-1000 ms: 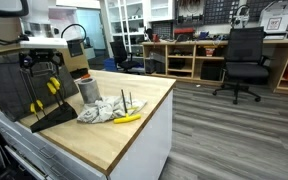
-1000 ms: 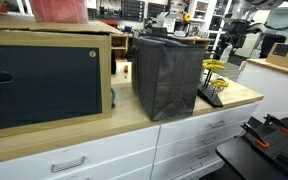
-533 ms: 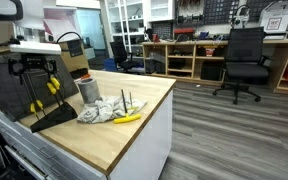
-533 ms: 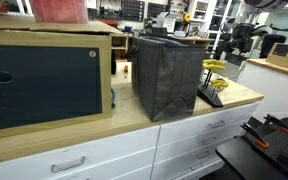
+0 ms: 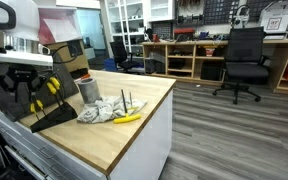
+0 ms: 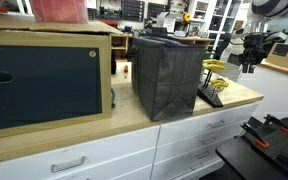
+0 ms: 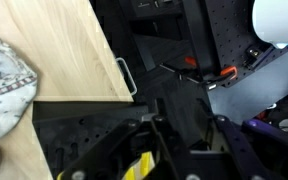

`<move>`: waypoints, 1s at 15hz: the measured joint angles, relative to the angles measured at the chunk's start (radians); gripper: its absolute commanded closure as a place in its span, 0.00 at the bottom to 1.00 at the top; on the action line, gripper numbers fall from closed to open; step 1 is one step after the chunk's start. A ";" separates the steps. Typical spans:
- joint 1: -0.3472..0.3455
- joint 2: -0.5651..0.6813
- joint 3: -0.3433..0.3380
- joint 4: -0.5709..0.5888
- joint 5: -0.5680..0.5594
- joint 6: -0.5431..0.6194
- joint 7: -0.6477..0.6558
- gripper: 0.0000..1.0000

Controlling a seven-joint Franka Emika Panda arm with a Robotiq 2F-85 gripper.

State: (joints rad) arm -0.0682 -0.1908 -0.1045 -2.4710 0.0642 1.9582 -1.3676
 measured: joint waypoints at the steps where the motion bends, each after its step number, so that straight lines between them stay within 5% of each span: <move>1: -0.003 -0.006 -0.002 -0.016 -0.012 0.015 0.007 0.99; 9: 0.018 0.035 0.016 -0.149 -0.020 0.379 0.217 1.00; 15: 0.019 0.110 0.006 -0.198 -0.011 0.547 0.351 1.00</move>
State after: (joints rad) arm -0.0490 -0.0804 -0.0981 -2.6688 0.0532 2.5052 -1.0167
